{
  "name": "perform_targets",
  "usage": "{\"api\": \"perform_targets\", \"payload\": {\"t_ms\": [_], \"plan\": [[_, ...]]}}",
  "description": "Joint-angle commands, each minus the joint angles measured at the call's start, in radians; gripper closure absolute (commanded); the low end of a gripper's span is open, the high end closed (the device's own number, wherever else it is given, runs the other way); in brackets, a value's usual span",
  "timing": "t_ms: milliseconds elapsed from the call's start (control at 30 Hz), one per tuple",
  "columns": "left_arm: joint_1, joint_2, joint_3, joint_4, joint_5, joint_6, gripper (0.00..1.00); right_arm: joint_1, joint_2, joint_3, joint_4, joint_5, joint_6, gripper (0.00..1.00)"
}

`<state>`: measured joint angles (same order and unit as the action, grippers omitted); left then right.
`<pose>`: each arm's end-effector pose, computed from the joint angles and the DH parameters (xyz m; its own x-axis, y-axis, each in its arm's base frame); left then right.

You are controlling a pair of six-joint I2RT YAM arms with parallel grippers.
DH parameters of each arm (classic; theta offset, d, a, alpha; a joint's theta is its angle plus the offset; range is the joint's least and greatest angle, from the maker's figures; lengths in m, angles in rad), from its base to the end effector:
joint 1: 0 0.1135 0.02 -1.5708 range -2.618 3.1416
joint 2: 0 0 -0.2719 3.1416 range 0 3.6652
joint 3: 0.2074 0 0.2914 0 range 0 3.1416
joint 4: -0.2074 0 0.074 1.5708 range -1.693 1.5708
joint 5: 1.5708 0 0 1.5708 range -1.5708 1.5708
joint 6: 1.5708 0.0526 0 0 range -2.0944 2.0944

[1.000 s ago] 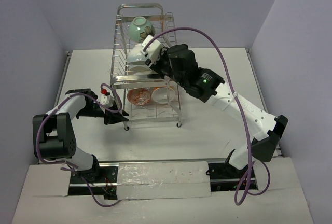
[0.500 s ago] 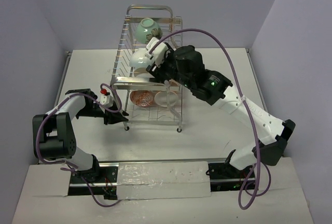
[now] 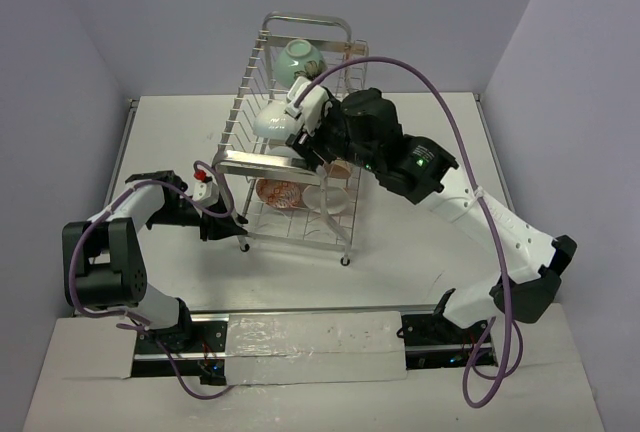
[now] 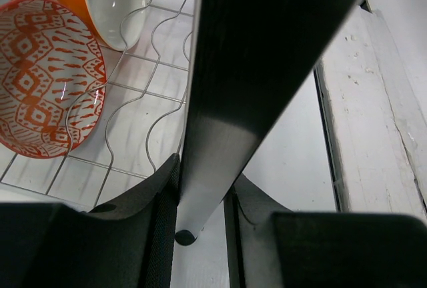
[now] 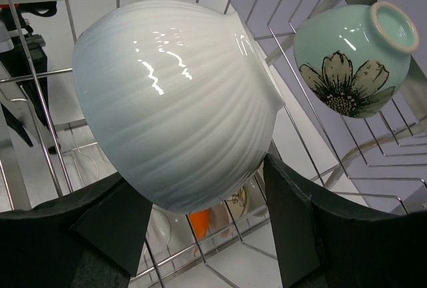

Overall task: Load the bowls into the dish rack
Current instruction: Turn the bowl upside down over the dish rack.

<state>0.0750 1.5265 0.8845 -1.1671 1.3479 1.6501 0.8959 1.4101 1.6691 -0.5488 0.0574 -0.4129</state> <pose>0.2552 -0.0323 0.1792 -0.1686 0.2083 -0.9634 0.9855 0.0565 -0.1602 0.2260 0.2776 0.4768 0.1354 -0.4719 -0.8712 -0.7542 0.5212 -0.3995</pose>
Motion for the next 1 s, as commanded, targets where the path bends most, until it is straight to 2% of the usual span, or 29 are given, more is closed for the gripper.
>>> {"api": "perform_targets", "payload": {"t_ms": [0, 133, 633, 967], "plan": [[0.042, 0.015, -0.018, 0.032, -0.139, -0.176, 1.0, 0.034, -0.066, -0.035, -0.407, -0.232, -0.026, 0.27], [0.042, 0.012, -0.022, 0.05, -0.145, -0.194, 1.0, -0.008, -0.057, -0.003, -0.49, -0.344, -0.03, 0.27], [0.043, 0.015, -0.021, 0.067, -0.151, -0.222, 1.0, -0.025, -0.083, -0.121, -0.628, -0.435, -0.059, 0.24], [0.045, 0.018, -0.021, 0.084, -0.156, -0.243, 1.0, -0.044, -0.117, -0.173, -0.712, -0.429, -0.104, 0.03]]}}
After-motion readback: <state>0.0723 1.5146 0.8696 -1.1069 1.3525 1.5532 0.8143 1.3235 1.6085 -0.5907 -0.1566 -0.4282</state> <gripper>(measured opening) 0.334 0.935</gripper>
